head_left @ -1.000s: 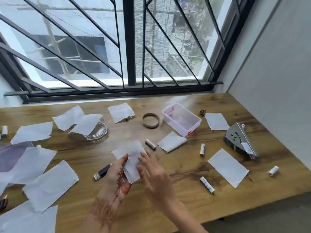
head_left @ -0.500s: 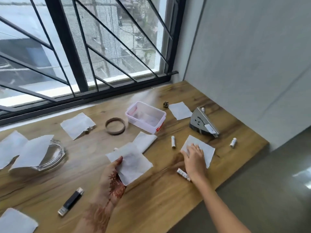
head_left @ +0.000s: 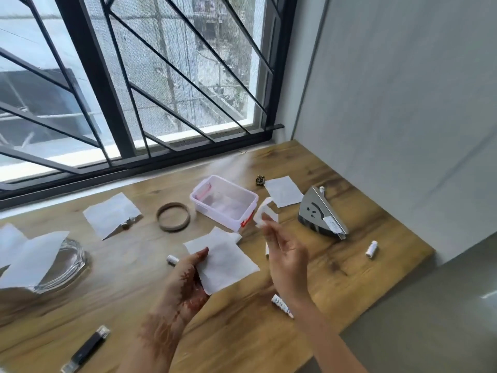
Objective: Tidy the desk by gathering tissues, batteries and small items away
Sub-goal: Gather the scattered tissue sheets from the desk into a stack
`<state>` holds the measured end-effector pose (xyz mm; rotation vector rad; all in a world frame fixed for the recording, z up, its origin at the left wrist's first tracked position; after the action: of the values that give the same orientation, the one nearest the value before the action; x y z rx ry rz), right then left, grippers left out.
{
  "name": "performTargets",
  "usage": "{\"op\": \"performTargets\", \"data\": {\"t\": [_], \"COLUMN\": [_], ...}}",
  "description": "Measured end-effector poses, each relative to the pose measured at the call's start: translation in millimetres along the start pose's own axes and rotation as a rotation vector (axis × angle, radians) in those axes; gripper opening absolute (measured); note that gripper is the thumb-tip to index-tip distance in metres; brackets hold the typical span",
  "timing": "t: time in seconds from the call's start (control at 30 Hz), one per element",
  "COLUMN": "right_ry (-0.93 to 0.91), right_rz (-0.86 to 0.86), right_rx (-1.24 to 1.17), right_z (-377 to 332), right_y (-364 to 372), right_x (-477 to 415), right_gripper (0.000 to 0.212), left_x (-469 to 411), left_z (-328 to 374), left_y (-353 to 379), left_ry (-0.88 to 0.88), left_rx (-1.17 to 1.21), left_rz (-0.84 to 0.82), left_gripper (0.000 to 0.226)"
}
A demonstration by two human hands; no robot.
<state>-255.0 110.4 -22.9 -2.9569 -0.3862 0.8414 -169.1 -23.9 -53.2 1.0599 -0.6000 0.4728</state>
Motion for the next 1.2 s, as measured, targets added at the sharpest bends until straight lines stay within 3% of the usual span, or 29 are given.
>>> {"op": "performTargets", "data": {"t": [0.1, 0.23, 0.37, 0.47, 0.53, 0.57, 0.6, 0.7, 0.8, 0.93, 1.03, 1.2], "right_ry": [-0.354, -0.564, -0.658, -0.604, -0.527, -0.495, -0.472, -0.343, -0.222, -0.07, -0.113, -0.198], "right_rz": [-0.277, -0.481, -0.619, -0.685, -0.662, -0.632, -0.595, -0.557, -0.619, -0.773, -0.888, -0.898], "right_rx": [0.124, 0.285, 0.429, 0.371, 0.308, 0.303, 0.329, 0.532, 0.78, 0.978, 1.142, 1.231], "right_z": [1, 13, 17, 18, 17, 19, 23, 51, 97, 141, 160, 170], "right_y": [18, 29, 32, 30, 26, 23, 18, 3, -14, -34, -34, -27], "right_x": [5, 16, 22, 18, 7, -3, -15, -66, -113, -145, -155, -154], "right_gripper": [0.023, 0.035, 0.043, 0.043, 0.044, 0.044, 0.044, 0.03, 0.02, 0.022, 0.025, 0.025], "left_x": [3, 4, 6, 6, 4, 3, 1, -7, -5, -6, -8, -12], "left_z": [1, 4, 5, 4, 5, 3, 4, 6, 7, 2, 1, -3], "left_y": [11, 18, 18, 21, 24, 27, 28, 19, 17, 19, 21, 20], "left_ry": [-0.014, 0.054, 0.047, 0.049, 0.053, 0.078, 0.086, 0.146, 0.203, 0.199, 0.234, 0.275], "left_rx": [-0.038, 0.06, 0.141, 0.11, 0.114, 0.111, 0.1, 0.18, 0.166, 0.162, 0.171, 0.204], "left_rz": [-0.058, -0.175, -0.186, -0.21, -0.253, -0.272, -0.299, -0.126, -0.086, -0.046, -0.054, -0.01], "left_gripper": [0.031, 0.035, 0.062, 0.046, 0.073, 0.062, 0.036, 0.042, 0.037, 0.03, 0.031, 0.035]}}
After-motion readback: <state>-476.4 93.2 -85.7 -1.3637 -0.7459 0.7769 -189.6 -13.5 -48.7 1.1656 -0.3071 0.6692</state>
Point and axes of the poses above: each hand's wrist, its own x-axis away from the middle knuckle, its own y-axis out of the palm, z = x × y, the point moved 2 cm from there along -x, towards the middle knuckle, and after that the axes turned 12 degrees about -y, right-handed, at the moved point
